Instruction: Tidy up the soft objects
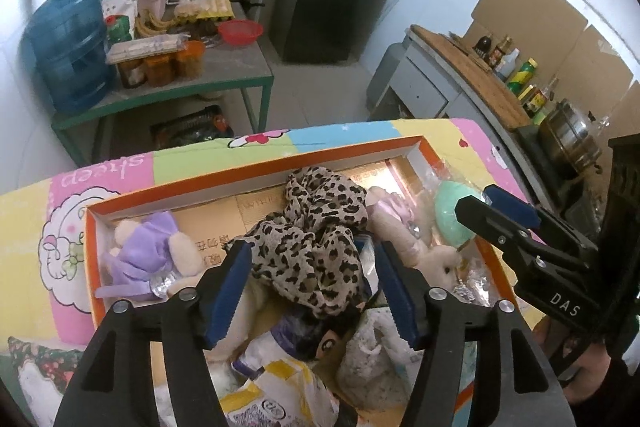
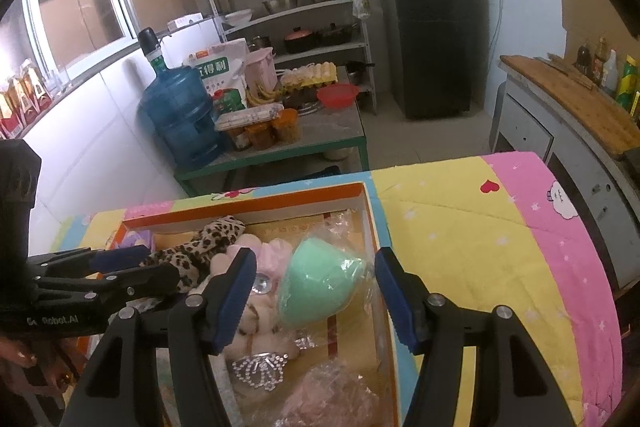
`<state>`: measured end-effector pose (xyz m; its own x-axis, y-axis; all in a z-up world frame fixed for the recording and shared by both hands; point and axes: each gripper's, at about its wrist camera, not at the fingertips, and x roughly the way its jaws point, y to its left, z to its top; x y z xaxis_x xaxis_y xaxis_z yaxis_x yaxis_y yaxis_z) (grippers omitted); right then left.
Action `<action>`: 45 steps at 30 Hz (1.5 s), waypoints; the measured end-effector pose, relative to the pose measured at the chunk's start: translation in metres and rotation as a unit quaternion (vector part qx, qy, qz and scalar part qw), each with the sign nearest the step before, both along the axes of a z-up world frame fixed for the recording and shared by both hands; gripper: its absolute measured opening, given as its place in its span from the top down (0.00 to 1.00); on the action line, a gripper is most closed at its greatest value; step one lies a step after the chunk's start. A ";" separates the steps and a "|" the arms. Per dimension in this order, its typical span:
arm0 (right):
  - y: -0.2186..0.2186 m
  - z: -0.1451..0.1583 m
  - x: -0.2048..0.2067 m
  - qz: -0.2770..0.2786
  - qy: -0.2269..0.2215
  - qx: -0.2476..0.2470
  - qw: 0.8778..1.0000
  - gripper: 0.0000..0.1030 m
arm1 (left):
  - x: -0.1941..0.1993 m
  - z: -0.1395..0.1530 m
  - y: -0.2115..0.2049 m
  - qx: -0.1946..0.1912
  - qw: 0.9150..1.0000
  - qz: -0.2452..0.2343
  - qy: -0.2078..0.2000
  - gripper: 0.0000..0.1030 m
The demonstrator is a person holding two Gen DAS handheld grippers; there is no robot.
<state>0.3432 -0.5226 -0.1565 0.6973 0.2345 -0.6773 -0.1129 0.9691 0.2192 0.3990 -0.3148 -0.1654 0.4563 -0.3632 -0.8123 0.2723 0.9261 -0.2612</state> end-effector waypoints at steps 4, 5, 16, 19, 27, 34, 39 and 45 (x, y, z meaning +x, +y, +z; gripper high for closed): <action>0.000 0.010 -0.011 0.000 -0.020 0.002 1.000 0.40 | -0.008 0.010 0.003 -0.009 1.000 0.000 -0.010 0.36; 0.000 0.014 -0.014 0.000 -0.027 0.003 1.000 0.40 | -0.011 0.014 0.004 -0.013 1.000 -0.001 -0.014 0.36; 0.014 0.044 -0.053 -0.005 -0.054 0.009 0.998 0.40 | -0.055 0.053 0.024 -0.027 0.998 0.002 -0.064 0.36; 0.021 0.053 -0.070 -0.009 -0.062 0.007 0.998 0.40 | -0.071 0.064 0.034 -0.024 0.996 0.002 -0.080 0.36; 0.059 0.080 -0.128 -0.027 -0.082 -0.005 0.996 0.40 | -0.132 0.094 0.081 -0.034 0.990 0.007 -0.133 0.36; 0.101 0.101 -0.186 -0.045 -0.100 -0.016 0.994 0.40 | -0.193 0.114 0.118 -0.008 0.984 0.009 -0.175 0.36; 0.130 0.113 -0.225 -0.057 -0.111 -0.025 0.992 0.40 | -0.236 0.126 0.145 0.008 0.979 0.034 -0.201 0.36; 0.156 0.127 -0.273 -0.069 -0.134 -0.041 0.988 0.40 | -0.284 0.139 0.174 0.007 0.973 0.045 -0.227 0.36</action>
